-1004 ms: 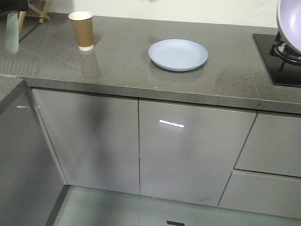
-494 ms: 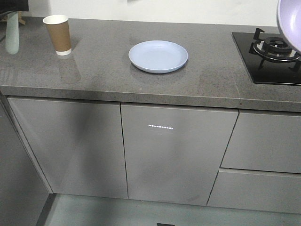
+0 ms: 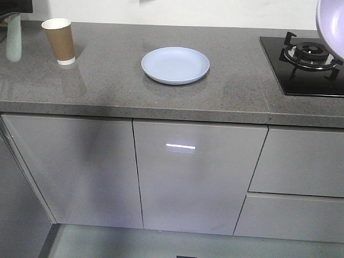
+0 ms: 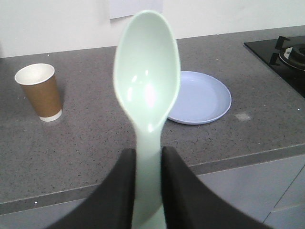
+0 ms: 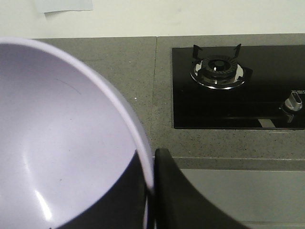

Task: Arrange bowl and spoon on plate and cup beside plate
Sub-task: 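Drive up to the blue plate holding spoon and bowl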

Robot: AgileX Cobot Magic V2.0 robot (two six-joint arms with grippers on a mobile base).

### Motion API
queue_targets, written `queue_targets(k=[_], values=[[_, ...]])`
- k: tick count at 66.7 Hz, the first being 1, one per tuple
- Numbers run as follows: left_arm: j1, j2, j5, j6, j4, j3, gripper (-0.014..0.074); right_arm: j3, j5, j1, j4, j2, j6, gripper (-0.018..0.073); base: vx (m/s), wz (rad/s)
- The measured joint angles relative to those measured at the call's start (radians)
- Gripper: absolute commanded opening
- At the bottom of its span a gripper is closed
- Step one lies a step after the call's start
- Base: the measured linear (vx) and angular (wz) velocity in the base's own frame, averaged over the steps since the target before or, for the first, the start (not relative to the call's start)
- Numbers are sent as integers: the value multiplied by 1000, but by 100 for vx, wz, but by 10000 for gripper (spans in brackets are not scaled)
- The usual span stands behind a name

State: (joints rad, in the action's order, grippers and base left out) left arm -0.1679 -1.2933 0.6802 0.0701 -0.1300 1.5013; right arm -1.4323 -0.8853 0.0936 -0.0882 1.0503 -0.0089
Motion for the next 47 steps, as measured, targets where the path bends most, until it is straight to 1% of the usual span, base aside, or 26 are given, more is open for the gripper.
queue_targets(k=[47], values=[[0, 0, 0, 0, 0, 0, -6, 0, 0, 0, 0, 0, 0, -11, 1, -2]])
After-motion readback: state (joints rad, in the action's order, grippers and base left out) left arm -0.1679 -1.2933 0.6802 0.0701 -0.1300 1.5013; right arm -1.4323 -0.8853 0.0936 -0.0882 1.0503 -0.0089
